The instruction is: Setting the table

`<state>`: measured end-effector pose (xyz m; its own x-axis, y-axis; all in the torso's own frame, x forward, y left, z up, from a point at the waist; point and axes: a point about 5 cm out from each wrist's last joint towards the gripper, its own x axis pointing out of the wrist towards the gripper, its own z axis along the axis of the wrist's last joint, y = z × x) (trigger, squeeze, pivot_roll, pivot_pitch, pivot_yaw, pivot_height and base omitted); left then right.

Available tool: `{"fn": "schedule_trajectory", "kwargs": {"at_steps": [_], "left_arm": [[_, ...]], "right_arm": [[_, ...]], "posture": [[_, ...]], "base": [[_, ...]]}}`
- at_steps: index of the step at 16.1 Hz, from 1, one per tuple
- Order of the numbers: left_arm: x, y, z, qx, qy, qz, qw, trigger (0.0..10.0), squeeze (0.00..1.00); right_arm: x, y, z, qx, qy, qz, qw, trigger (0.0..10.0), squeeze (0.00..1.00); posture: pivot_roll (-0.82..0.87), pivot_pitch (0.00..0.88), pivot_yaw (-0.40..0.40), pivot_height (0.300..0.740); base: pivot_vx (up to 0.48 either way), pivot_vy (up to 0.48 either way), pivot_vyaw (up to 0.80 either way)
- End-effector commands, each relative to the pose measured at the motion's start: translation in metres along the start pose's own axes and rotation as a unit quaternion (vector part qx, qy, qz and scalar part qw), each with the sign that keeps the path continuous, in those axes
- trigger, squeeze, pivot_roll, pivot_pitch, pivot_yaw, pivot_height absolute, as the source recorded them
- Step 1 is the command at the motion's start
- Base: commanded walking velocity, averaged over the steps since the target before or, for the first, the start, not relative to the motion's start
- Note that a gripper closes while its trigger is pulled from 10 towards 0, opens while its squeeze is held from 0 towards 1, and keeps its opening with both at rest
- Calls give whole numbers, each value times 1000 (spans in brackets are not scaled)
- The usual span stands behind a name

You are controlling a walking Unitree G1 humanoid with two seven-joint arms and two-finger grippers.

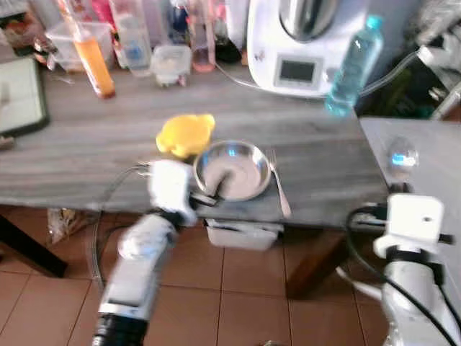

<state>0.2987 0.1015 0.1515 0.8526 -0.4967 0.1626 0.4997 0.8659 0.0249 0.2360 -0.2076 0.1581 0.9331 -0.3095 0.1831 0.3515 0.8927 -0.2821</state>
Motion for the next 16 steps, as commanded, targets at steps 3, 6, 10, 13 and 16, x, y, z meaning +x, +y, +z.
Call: {"fn": "schedule_trajectory", "kwargs": {"at_steps": [3, 6, 10, 13, 16], "left_arm": [[-6, 10, 2, 7, 3, 14, 1000, 10000, 0], [-18, 4, 3, 4, 6, -35, 999, 10000, 0], [-30, 8, 14, -6, 27, -140, 990, 10000, 0], [-29, 11, 22, 6, 42, -201, 979, 10000, 0], [-30, 3, 22, 16, 71, -286, 955, 10000, 0]], "right_arm": [[0, 4, 8, 5, -17, 7, 1000, 10000, 0], [-2, 3, 5, 2, -12, 10, 1000, 10000, 0], [-3, -3, 5, 1, -3, 10, 1000, 10000, 0], [-5, -6, 4, 21, 17, 27, 999, 10000, 0], [-2, -7, -2, 28, 45, 56, 997, 10000, 0]], "posture": [[99, 132, -21, 740], [99, 137, -26, 740], [108, 141, -32, 740], [112, 144, -31, 740], [100, 148, -28, 740]], "base": [[325, 0, 0], [0, 0, 0], [0, 0, 0], [0, 0, 0], [0, 0, 0]]}}
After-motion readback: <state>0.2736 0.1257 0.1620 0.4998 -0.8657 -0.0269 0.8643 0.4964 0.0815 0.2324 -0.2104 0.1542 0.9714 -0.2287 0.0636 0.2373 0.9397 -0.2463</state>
